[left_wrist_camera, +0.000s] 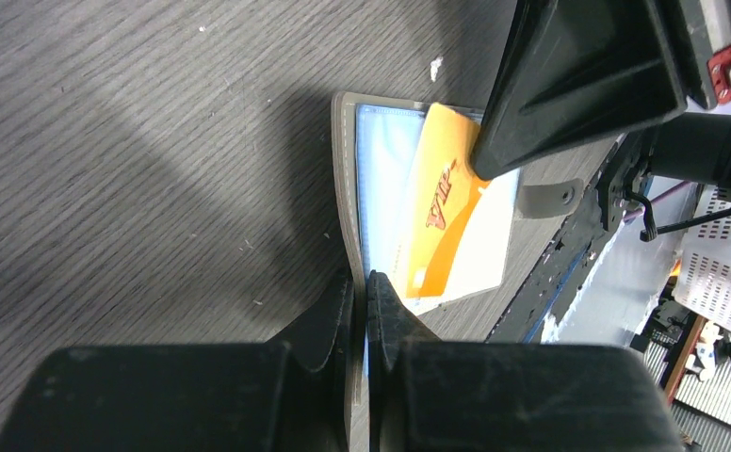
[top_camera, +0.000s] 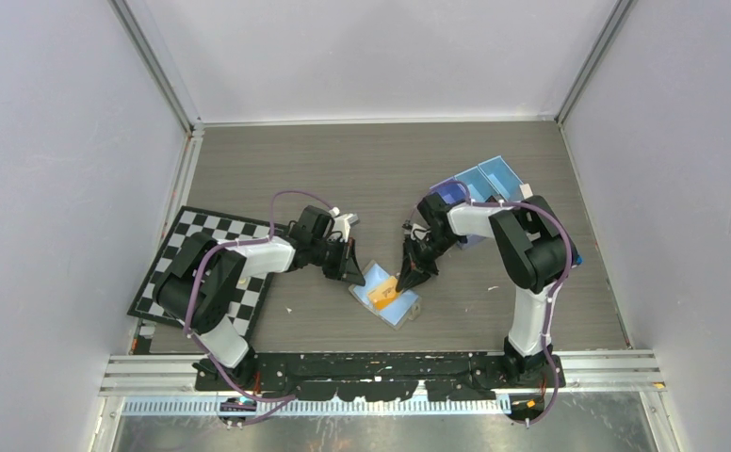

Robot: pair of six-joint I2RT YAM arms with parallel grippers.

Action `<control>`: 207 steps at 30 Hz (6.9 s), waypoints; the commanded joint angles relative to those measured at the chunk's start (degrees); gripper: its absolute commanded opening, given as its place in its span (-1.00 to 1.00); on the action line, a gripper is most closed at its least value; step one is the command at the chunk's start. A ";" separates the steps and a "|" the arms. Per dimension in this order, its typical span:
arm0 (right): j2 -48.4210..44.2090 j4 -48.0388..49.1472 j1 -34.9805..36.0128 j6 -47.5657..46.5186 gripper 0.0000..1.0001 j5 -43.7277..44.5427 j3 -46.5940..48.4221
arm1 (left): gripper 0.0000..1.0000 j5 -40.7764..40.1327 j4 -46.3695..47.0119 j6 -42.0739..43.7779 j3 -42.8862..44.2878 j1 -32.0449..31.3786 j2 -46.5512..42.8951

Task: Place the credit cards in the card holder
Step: Insert the credit card into the card holder.

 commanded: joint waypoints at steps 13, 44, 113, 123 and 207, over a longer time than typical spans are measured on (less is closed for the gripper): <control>4.54 -3.55 -1.76 -5.82 -0.99 6.79 2.71 | -1.00 4.24 0.38 0.83 0.82 -0.33 0.13; 7.41 -1.38 2.61 -3.71 -0.99 5.88 7.22 | -1.00 6.38 2.31 0.48 0.19 -0.66 0.13; -30.50 5.88 18.51 35.06 -0.41 41.18 -16.56 | -0.62 -9.51 -0.57 -10.89 -5.04 -5.89 -10.97; -35.75 8.84 19.13 37.52 -0.32 43.29 -20.85 | -0.99 -9.07 1.69 -11.68 -7.23 -5.96 -11.81; -37.95 18.42 25.14 42.40 -0.31 47.60 -19.76 | -1.00 -21.40 5.32 -22.51 -17.65 -7.65 -24.63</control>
